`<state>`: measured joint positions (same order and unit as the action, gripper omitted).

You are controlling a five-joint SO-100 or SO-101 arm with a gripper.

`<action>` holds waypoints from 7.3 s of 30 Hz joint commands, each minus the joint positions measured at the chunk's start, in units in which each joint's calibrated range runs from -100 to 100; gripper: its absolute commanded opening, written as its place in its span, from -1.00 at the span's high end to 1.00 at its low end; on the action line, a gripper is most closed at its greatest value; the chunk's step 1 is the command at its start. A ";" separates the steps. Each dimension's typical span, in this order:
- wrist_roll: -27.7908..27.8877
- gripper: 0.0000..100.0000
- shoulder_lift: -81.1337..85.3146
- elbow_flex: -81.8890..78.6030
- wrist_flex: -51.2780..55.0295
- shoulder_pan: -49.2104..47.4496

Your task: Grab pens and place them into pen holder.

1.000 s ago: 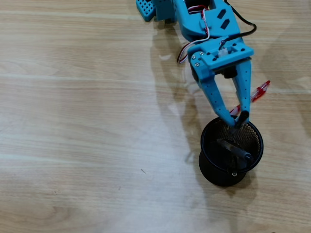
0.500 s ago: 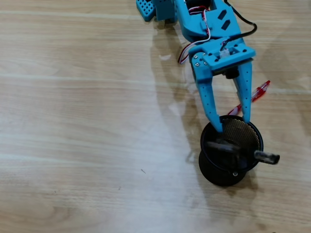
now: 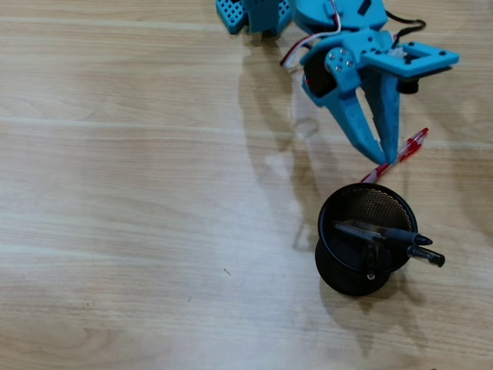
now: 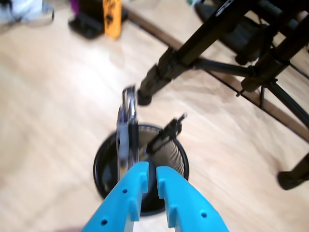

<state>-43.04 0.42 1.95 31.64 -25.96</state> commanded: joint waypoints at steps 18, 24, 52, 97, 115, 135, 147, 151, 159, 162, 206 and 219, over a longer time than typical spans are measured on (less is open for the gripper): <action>36.81 0.93 -8.37 31.44 42.76 -21.18; 37.34 0.93 -16.77 37.87 50.23 -23.65; 46.66 0.52 -31.21 29.99 59.34 -13.31; 43.57 0.96 -42.76 30.27 46.50 -14.14; 40.06 0.96 -15.67 38.68 63.63 -9.20; 15.77 0.96 -8.03 52.80 31.92 -5.17; -4.86 0.96 -8.03 50.08 25.18 -1.70; -6.38 0.96 -8.03 44.11 19.71 -0.88; -8.21 0.96 -8.03 21.85 -10.27 0.31; -9.78 0.96 -7.94 9.45 -22.75 0.68; 13.78 0.96 34.18 -43.22 -6.53 13.02; 25.71 0.96 78.60 -89.73 -5.99 19.52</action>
<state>-19.74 68.56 -79.86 25.51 -7.38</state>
